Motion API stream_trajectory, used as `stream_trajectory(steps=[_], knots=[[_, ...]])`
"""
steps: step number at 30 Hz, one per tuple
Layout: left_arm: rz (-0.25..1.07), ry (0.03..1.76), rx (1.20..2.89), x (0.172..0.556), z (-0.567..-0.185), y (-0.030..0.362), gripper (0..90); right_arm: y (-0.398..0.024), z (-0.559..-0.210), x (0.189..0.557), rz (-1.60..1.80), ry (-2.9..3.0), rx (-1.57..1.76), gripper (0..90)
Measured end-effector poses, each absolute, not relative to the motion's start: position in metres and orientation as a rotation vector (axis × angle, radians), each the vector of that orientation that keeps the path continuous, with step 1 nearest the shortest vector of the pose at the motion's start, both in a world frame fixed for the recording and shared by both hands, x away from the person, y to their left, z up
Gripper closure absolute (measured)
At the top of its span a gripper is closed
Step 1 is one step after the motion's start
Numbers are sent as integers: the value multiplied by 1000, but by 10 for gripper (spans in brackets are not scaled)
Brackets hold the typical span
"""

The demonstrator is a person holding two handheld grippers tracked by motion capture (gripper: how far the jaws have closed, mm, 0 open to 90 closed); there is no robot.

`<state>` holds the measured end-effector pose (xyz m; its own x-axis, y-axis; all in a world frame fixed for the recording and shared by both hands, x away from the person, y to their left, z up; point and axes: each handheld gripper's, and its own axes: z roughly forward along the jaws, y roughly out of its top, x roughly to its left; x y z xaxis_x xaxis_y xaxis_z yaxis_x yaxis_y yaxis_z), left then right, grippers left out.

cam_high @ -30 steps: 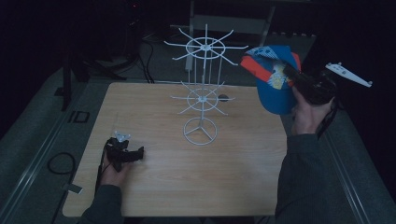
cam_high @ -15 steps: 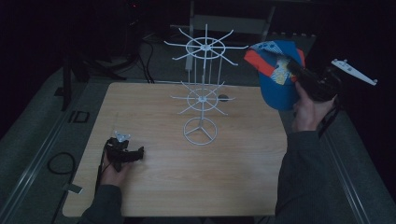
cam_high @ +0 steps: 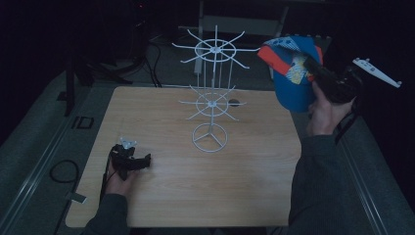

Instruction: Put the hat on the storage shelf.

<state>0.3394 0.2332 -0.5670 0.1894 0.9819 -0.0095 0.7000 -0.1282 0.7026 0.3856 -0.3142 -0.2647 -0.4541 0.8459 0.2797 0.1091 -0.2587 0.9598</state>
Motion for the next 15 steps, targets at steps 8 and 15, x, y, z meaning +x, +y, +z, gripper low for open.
stream_trajectory(steps=[8, 15], knots=[[634, 1571, 1893, 339, -567, 233, 115, -316, -261, 385, 1803, 1418, 1179, 876], [634, 1571, 1892, 339, -567, 233, 115, -314, -256, 383, 1833, 1397, 1158, 876]])
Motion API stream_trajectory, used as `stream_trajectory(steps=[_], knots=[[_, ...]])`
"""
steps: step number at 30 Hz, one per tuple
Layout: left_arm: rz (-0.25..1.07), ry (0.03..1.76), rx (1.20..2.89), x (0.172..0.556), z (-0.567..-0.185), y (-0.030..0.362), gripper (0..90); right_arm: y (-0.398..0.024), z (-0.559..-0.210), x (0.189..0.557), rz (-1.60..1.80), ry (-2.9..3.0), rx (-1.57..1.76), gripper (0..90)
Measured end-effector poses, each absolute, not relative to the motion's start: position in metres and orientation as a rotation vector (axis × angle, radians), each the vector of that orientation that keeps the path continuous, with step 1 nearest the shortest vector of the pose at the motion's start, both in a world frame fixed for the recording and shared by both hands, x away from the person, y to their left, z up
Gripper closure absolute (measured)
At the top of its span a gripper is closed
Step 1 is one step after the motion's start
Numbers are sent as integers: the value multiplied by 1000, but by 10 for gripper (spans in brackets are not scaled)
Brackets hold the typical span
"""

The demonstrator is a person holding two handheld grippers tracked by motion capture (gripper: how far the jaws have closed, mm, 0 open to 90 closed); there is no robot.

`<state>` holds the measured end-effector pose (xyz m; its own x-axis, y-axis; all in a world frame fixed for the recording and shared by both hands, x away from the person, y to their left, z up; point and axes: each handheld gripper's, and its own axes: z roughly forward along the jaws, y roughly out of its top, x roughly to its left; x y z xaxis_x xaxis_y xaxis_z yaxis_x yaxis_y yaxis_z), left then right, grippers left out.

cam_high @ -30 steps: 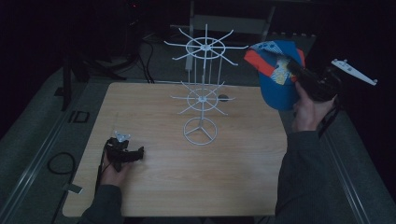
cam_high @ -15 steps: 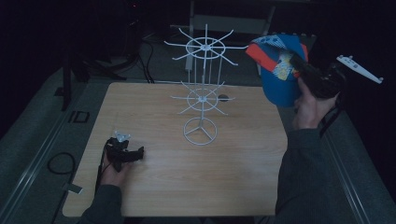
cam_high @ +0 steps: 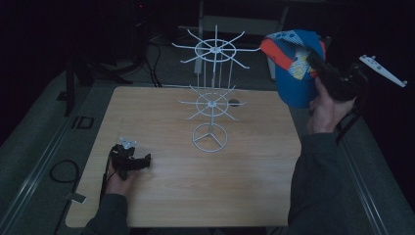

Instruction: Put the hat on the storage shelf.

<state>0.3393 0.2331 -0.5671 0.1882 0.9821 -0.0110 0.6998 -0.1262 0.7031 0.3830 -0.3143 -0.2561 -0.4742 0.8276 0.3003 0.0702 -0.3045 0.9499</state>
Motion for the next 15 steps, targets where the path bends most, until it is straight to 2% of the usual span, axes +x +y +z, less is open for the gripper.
stream_trajectory(steps=[15], knots=[[634, 1571, 1894, 339, -567, 233, 115, -313, -251, 376, 1905, 1366, 1104, 875]])
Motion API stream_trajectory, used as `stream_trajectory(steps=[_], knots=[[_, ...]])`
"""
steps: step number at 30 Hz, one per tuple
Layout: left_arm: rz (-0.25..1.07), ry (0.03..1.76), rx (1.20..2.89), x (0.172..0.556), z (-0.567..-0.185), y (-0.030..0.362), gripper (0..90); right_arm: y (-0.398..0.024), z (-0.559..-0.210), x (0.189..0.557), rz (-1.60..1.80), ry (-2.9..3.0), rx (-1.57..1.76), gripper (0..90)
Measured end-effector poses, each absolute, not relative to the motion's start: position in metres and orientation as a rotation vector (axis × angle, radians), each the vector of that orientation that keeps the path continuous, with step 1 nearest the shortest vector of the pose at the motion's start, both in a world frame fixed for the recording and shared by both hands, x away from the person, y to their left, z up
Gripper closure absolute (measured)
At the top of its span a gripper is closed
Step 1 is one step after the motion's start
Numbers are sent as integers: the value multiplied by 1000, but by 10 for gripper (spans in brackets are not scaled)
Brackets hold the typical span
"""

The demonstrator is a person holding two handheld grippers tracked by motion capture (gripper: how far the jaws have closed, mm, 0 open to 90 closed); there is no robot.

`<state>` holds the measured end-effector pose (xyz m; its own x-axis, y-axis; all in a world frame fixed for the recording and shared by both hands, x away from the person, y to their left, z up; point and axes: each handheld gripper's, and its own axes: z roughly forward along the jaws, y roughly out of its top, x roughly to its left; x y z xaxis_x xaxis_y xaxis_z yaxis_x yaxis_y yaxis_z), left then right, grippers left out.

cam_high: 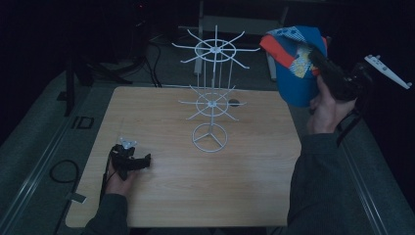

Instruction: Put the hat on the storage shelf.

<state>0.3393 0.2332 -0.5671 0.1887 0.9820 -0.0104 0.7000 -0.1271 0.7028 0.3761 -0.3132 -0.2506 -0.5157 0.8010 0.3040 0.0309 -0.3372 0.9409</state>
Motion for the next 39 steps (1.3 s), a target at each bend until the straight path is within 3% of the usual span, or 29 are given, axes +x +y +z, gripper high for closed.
stream_trajectory(steps=[39], knots=[[633, 1571, 1891, 339, -567, 233, 115, -294, -250, 369, 2129, 1402, 853, 869]])
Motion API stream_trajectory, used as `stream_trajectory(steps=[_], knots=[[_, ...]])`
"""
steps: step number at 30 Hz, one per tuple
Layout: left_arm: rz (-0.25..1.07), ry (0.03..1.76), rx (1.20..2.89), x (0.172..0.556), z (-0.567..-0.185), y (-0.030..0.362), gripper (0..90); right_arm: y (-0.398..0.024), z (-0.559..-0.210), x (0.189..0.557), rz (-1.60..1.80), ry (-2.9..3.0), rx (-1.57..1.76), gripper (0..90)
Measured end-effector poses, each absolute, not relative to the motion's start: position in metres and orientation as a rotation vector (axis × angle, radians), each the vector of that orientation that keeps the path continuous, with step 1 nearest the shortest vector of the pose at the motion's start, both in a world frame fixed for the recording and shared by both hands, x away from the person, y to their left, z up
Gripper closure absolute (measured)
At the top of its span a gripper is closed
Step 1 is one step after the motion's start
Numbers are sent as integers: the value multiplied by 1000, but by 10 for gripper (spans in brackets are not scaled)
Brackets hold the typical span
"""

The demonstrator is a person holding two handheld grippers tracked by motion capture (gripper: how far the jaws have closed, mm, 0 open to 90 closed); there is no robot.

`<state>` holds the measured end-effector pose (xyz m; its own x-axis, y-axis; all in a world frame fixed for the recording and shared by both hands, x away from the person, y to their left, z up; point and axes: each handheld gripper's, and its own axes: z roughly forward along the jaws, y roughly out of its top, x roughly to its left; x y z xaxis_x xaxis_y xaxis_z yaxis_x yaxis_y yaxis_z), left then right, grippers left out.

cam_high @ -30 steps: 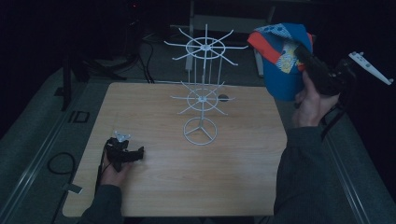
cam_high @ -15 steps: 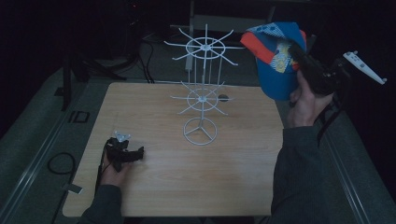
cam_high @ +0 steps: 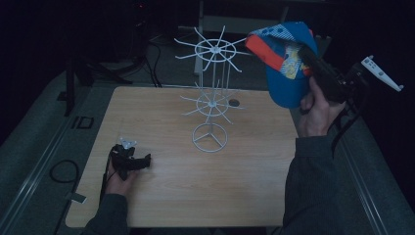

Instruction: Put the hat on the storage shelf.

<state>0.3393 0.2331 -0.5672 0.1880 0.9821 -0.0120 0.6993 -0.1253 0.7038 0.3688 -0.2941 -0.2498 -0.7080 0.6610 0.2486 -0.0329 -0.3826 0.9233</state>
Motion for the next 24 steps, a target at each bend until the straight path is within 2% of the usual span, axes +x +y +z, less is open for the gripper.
stream_trajectory(steps=[14, 24], knots=[[636, 1571, 1890, 339, -567, 233, 115, -289, -247, 354, 2190, 1408, 744, 866], [632, 1569, 1894, 339, -567, 233, 116, -293, -282, 342, 2171, 1481, 734, 858]])
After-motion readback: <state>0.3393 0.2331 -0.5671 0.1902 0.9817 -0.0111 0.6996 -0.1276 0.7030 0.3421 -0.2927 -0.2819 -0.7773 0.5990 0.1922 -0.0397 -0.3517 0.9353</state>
